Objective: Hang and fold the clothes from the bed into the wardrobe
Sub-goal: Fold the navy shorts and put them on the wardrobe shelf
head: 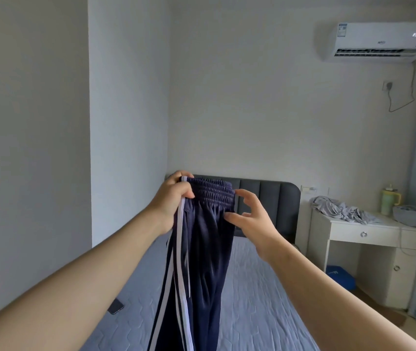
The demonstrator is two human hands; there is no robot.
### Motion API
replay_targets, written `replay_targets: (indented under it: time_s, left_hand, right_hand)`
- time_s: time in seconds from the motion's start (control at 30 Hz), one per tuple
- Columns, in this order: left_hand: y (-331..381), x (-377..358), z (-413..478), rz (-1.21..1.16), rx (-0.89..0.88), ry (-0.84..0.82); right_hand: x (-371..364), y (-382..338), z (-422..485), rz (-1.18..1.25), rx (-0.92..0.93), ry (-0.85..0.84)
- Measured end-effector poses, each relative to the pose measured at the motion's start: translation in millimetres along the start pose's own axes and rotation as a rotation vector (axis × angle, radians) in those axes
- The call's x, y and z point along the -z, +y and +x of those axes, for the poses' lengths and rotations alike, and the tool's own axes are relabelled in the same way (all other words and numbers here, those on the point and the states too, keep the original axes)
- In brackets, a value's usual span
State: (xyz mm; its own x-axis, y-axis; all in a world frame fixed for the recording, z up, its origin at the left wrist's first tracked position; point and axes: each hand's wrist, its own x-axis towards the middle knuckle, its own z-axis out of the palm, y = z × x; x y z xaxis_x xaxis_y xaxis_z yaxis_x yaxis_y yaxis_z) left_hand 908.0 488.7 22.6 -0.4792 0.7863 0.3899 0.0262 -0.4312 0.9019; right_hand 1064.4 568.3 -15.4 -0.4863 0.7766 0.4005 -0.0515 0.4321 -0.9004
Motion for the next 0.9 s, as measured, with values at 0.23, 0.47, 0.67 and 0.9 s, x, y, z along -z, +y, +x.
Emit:
replay_targets:
  time_s: [0.23, 0.47, 0.67, 0.9]
  left_hand:
    - [21, 17, 2, 0.208, -0.105, -0.19]
    - [34, 35, -1, 0.712, -0.069, -0.263]
    - [17, 42, -10, 0.563, 0.05, -0.257]
    - [31, 55, -18, 0.982, 0.292, -0.273]
  right_hand:
    - [-8, -11, 8, 0.105, 0.198, -0.087]
    - [2, -29, 14, -0.143, 0.208, -0.112]
    - [0, -35, 10, 0.321, 0.024, -0.131]
    - [13, -38, 5, 0.126, -0.351, -0.432]
